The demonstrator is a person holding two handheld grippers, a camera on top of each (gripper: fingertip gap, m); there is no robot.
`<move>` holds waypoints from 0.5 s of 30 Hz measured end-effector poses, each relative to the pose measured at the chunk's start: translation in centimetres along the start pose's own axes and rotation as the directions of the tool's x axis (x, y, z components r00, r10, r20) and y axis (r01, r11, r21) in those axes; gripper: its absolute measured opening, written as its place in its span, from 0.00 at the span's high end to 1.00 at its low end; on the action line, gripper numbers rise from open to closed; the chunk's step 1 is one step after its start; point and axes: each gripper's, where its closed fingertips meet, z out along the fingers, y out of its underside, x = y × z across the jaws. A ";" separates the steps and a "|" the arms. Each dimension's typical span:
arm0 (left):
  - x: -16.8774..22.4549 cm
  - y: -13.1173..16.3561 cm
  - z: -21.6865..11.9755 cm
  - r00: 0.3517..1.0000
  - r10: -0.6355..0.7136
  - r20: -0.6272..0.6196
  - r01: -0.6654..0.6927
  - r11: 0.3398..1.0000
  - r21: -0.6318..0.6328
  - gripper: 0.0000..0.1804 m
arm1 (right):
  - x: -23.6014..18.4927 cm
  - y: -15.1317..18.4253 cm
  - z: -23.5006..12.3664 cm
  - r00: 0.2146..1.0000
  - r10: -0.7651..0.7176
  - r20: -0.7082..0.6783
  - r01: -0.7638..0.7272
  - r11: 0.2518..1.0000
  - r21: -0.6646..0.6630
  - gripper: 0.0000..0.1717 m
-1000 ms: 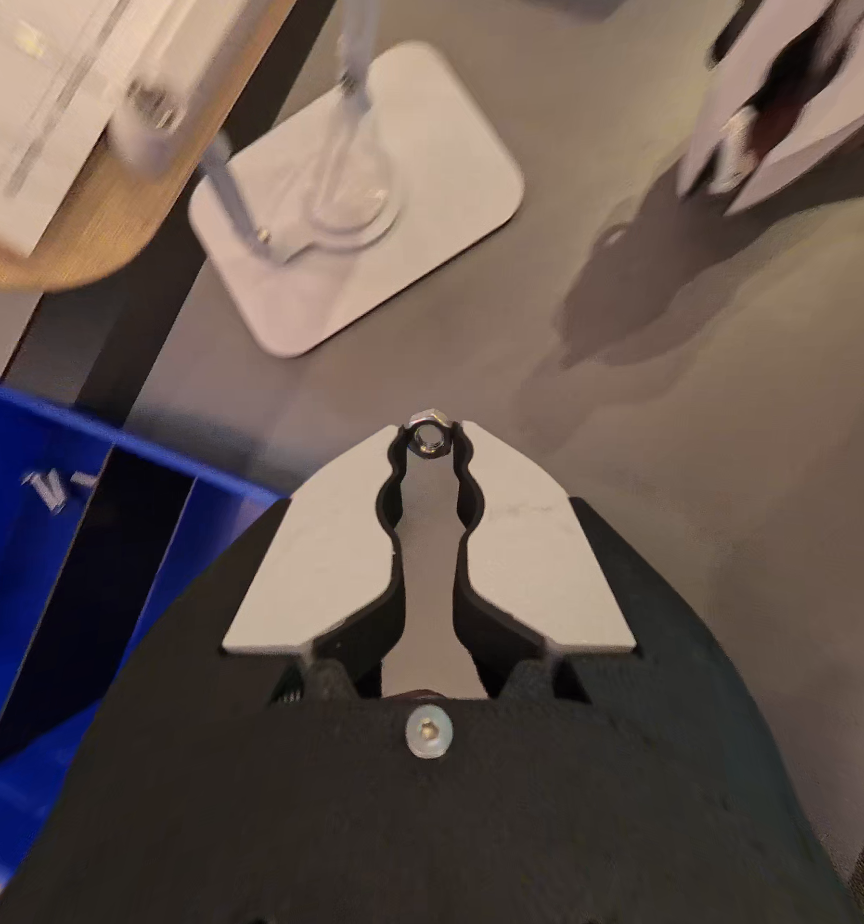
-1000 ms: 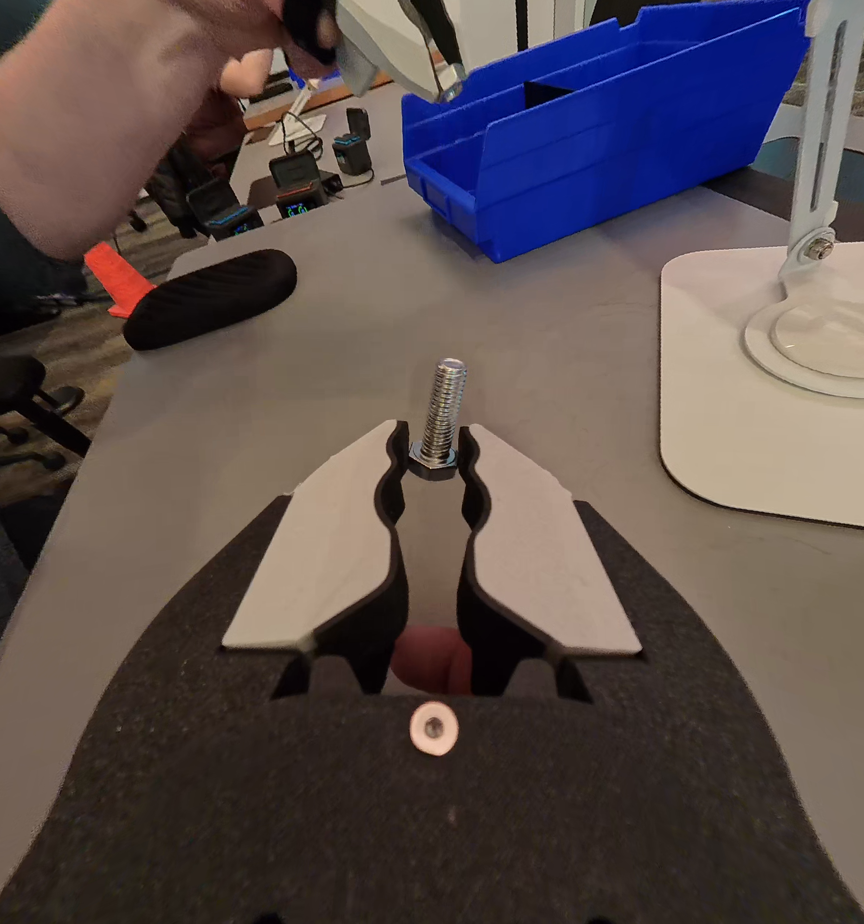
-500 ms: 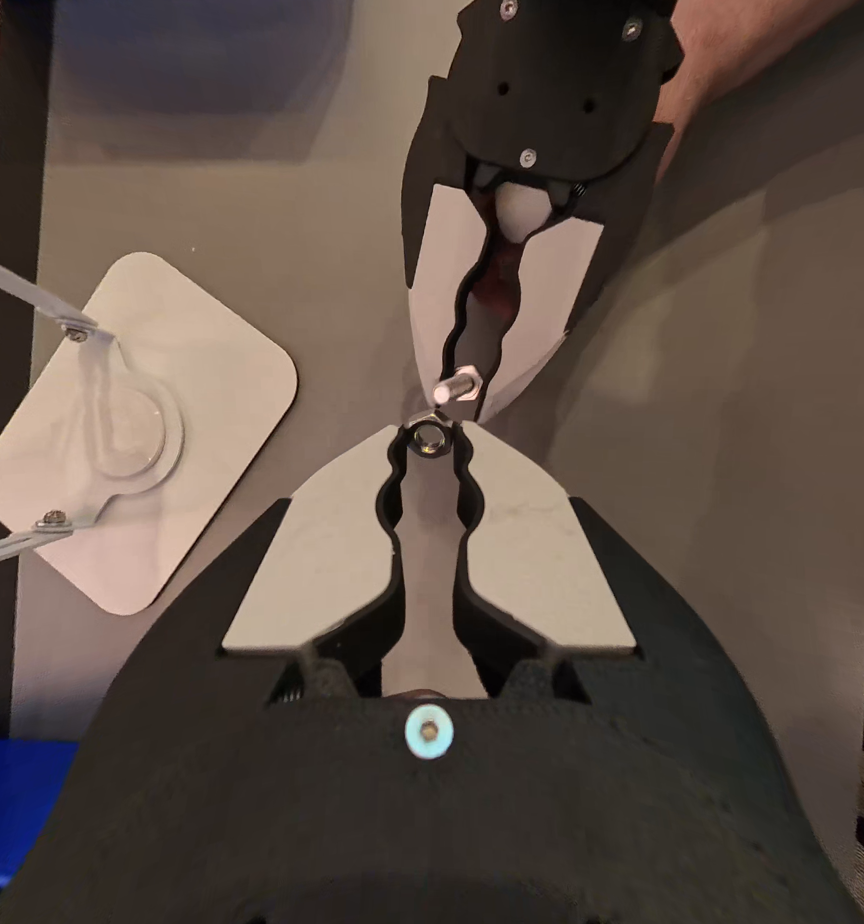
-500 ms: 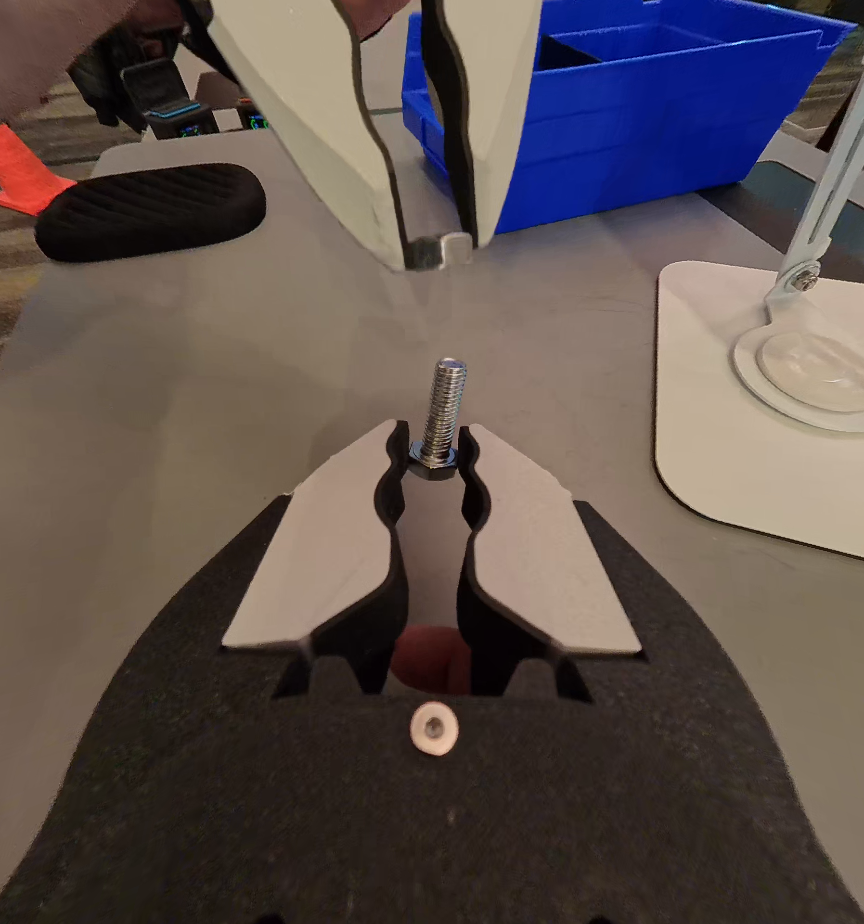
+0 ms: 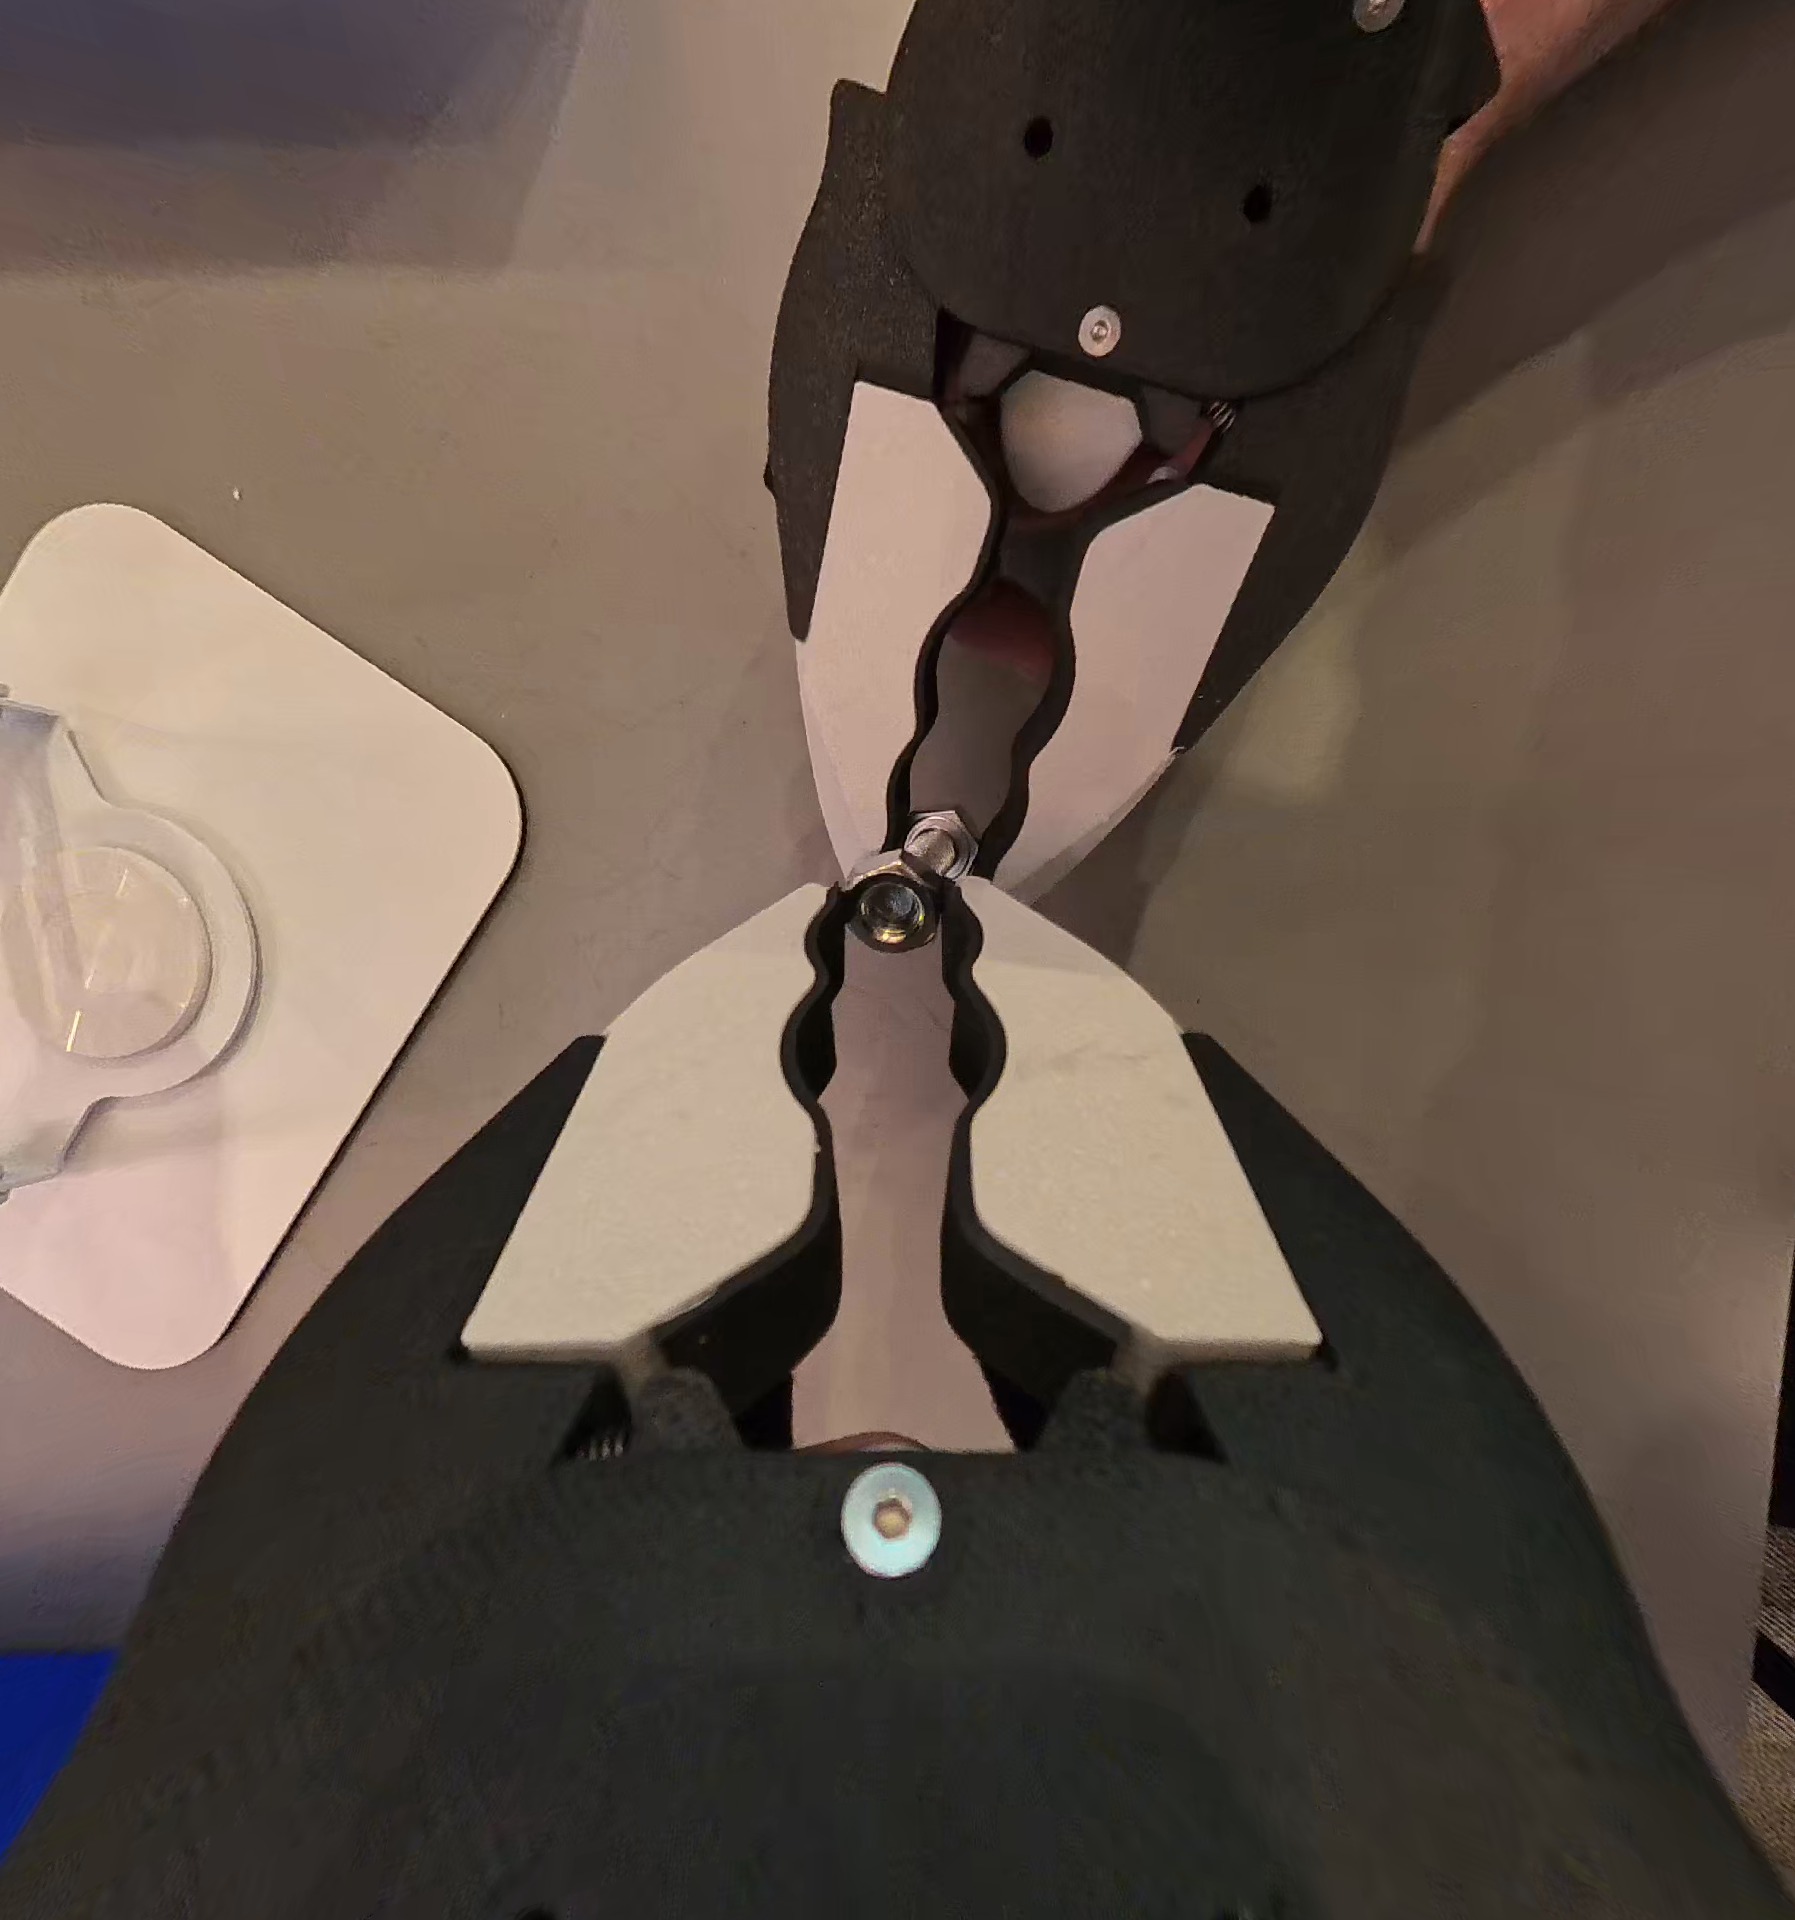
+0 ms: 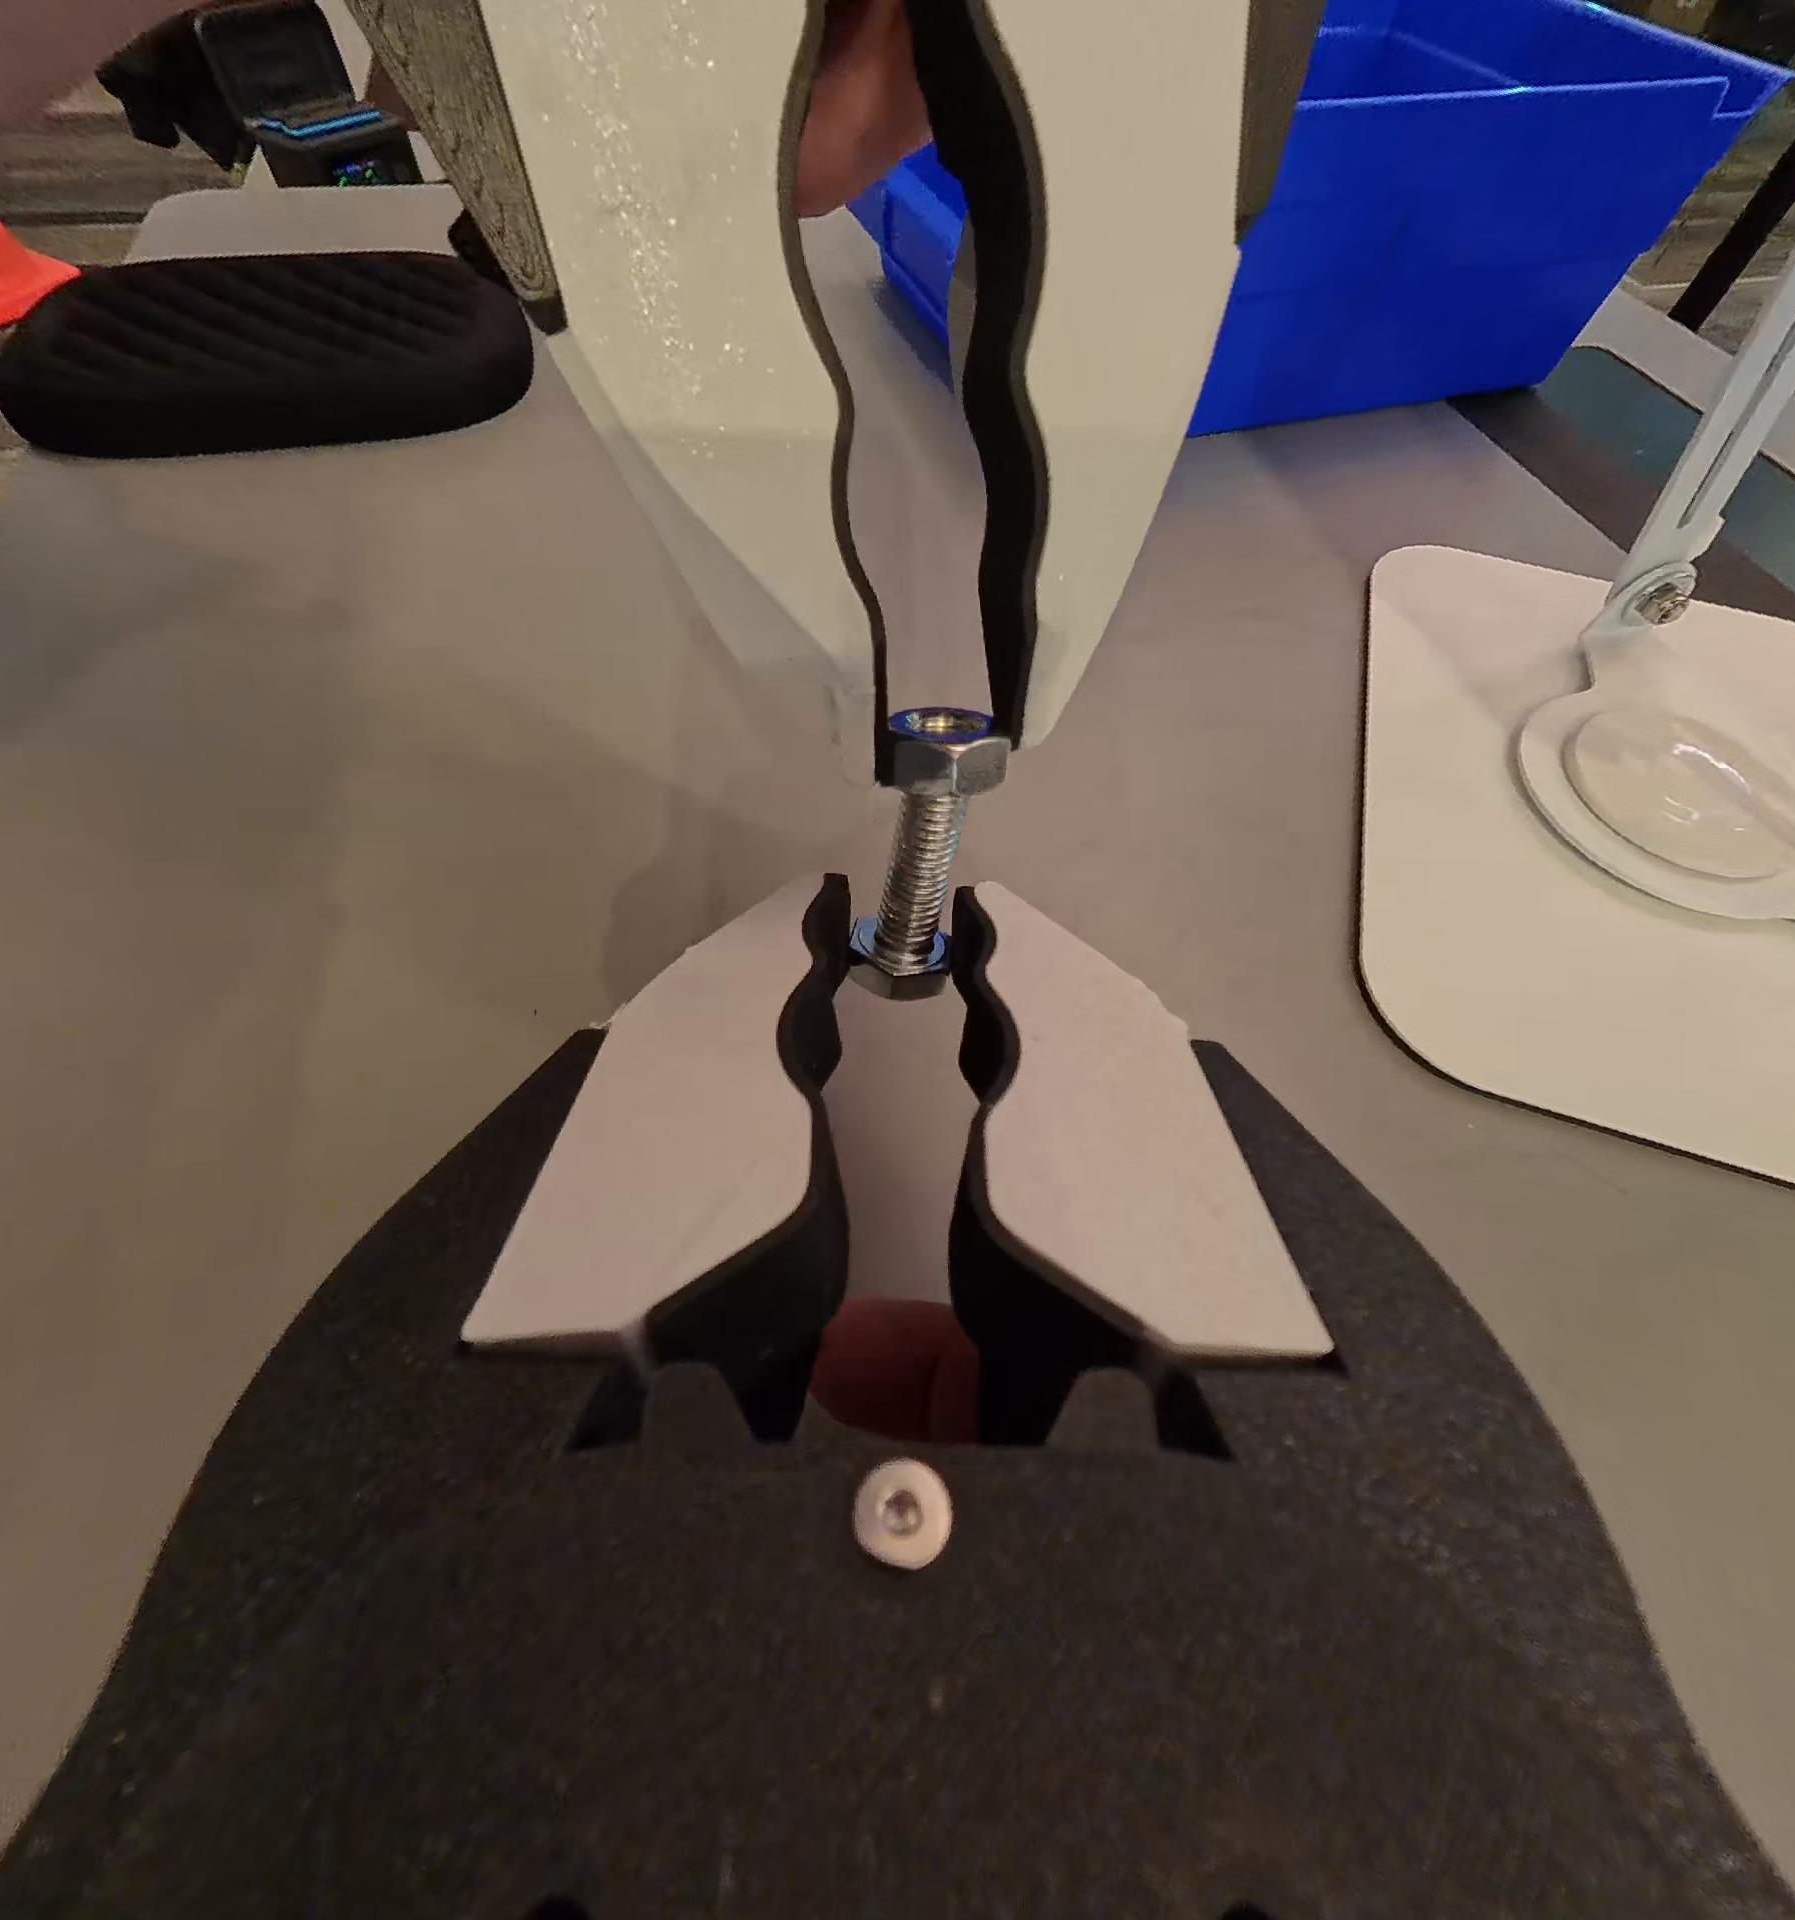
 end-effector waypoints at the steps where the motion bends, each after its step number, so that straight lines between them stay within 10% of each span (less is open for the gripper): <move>1: 0.0 0.1 0.0 1.000 0.002 -0.002 -0.002 1.000 -0.005 0.90 | 0.0 0.0 0.0 1.000 -0.002 -0.001 0.002 1.000 0.000 0.89; 15: 0.7 0.5 -0.1 0.981 0.185 -0.049 -0.189 0.978 -0.087 0.91 | -0.8 0.1 0.0 0.998 -0.013 0.061 0.014 1.000 -0.007 0.89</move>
